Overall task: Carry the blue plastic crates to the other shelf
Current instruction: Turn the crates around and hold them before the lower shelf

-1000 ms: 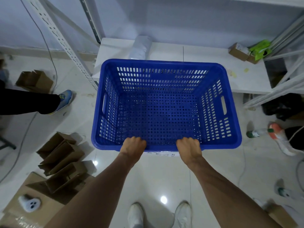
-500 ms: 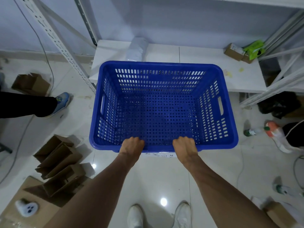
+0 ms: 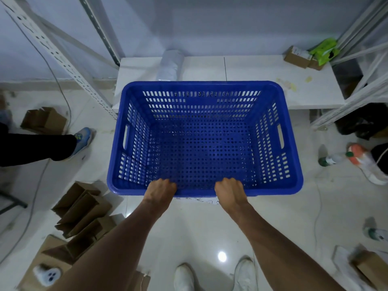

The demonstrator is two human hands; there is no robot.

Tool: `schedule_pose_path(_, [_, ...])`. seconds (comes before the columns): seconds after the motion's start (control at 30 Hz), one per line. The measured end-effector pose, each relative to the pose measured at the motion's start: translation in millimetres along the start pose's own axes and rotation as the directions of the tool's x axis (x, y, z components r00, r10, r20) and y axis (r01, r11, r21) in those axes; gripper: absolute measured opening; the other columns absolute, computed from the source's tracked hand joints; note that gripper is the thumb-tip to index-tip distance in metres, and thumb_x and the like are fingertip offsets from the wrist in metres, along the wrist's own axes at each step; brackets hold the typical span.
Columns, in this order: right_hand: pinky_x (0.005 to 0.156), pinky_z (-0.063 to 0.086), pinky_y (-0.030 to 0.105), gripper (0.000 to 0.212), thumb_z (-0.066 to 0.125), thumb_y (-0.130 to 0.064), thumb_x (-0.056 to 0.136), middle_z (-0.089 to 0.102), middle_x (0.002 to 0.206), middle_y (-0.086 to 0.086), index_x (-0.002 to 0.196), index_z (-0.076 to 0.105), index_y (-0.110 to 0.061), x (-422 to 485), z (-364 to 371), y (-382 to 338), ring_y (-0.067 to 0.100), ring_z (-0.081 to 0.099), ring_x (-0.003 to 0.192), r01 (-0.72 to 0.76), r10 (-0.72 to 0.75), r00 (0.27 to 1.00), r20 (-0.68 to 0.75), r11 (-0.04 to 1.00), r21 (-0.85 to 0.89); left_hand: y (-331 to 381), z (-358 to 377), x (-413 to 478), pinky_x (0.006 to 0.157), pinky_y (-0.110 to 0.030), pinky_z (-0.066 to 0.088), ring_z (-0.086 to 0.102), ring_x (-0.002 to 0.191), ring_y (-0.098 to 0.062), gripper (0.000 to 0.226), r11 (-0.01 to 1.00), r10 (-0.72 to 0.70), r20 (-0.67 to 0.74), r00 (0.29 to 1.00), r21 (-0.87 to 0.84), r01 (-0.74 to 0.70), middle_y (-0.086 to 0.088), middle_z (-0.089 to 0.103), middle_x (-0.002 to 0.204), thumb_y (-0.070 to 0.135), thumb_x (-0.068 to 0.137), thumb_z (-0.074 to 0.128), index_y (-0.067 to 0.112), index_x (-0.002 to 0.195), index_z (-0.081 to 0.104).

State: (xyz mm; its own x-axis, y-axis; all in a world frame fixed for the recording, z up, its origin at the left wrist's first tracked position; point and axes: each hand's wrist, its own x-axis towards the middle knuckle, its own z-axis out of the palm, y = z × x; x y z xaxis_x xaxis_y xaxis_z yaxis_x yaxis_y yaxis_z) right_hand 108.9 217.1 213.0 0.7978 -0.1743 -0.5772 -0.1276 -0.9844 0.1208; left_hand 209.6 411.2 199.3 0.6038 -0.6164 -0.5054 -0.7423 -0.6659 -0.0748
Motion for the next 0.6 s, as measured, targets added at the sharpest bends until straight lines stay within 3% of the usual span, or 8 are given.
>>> schedule_pose_path(0.1, [0.057, 0.039, 0.029, 0.036, 0.063, 0.011, 0.077, 0.034, 0.054, 0.0, 0.061, 0.043, -0.015, 1.1, -0.3, -1.7, 0.018, 0.047, 0.061, -0.004, 0.004, 1.0, 0.005, 1.0, 0.018, 1.9, -0.5, 0.0, 0.074, -0.034, 0.058, 0.07, 0.083, -0.02, 0.021, 1.0, -0.006, -0.006, 1.0, -0.015, 0.006, 0.002, 0.073, 0.092, 0.008, 0.087, 0.063, 0.02, 0.102, 0.071])
schedule_pose_path(0.33, [0.057, 0.041, 0.029, 0.028, 0.059, 0.012, 0.078, 0.033, 0.054, 0.001, 0.072, 0.053, -0.014, 4.8, -6.1, -2.2, 0.019, 0.048, 0.062, -0.016, 0.014, 0.999, 0.034, 0.998, 0.058, 3.0, 3.4, 2.8, 0.077, -0.032, 0.059, 0.069, 0.084, -0.017, 0.022, 0.992, -0.052, -0.011, 0.999, -0.118, 0.051, 0.002, 0.072, 0.094, 0.01, 0.088, 0.065, 0.019, 0.107, 0.071])
schedule_pose_path(0.43, [0.059, 0.043, 0.03, 0.028, 0.061, 0.012, 0.079, 0.046, 0.061, 0.002, 0.071, 0.052, -0.014, 7.1, -7.0, -2.6, 0.019, 0.053, 0.064, -0.025, 0.022, 0.999, 0.033, 0.997, 0.079, 1.7, 4.5, 5.7, 0.08, -0.033, 0.059, 0.069, 0.086, -0.017, 0.022, 0.986, -0.065, -0.011, 0.998, -0.157, 0.063, 0.001, 0.072, 0.096, 0.01, 0.088, 0.066, 0.019, 0.108, 0.07])
schedule_pose_path(0.6, [0.057, 0.04, 0.03, 0.045, 0.064, 0.011, 0.077, 0.034, 0.055, 0.0, 0.056, 0.033, -0.014, 15.6, -10.0, -1.1, 0.019, 0.048, 0.064, -0.03, 0.029, 1.0, 0.012, 0.993, 0.117, -5.0, 2.4, 15.9, 0.077, -0.037, 0.059, 0.07, 0.086, -0.021, 0.025, 0.987, -0.086, 0.001, 0.996, -0.136, 0.085, 0.001, 0.072, 0.093, 0.004, 0.084, 0.065, 0.02, 0.102, 0.07])
